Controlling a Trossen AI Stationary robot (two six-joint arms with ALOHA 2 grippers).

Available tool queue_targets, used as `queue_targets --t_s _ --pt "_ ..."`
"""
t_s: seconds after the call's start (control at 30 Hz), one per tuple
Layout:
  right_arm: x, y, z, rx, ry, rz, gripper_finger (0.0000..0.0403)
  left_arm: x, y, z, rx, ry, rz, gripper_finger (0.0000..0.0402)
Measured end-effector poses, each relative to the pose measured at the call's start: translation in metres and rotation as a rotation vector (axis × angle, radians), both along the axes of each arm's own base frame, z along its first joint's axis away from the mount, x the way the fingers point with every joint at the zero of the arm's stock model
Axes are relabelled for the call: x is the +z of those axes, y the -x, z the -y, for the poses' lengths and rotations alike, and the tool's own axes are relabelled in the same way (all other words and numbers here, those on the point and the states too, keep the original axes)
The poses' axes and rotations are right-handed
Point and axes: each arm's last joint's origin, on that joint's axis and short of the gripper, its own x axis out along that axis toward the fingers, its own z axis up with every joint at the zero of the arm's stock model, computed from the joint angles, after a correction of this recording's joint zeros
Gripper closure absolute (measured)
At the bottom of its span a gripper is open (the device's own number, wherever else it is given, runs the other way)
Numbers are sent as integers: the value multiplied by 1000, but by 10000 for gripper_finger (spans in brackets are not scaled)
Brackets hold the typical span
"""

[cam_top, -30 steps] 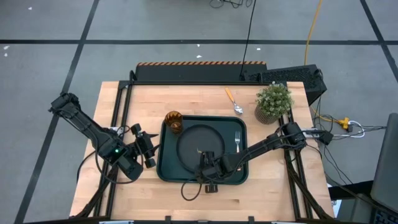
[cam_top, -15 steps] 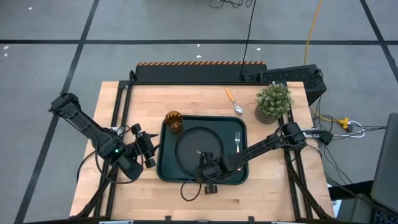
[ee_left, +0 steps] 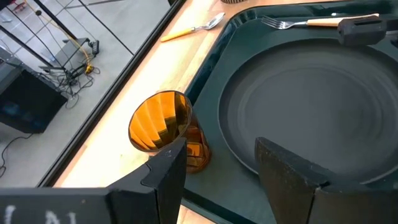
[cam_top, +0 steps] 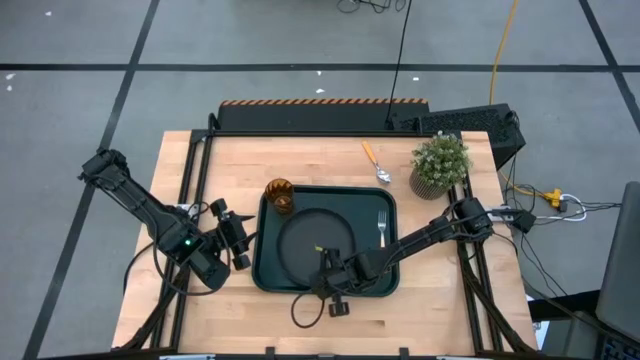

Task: Pick and place plate/cup/fork/spoon on tray
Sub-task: Adjust the black plate on the black tray

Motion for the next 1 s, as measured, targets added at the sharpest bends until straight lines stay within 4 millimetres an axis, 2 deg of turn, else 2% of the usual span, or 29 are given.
queue_targets --t_s 1.0 --pt "1 2 -9 1 -44 2 397 0 0 0 1 2 1 208"
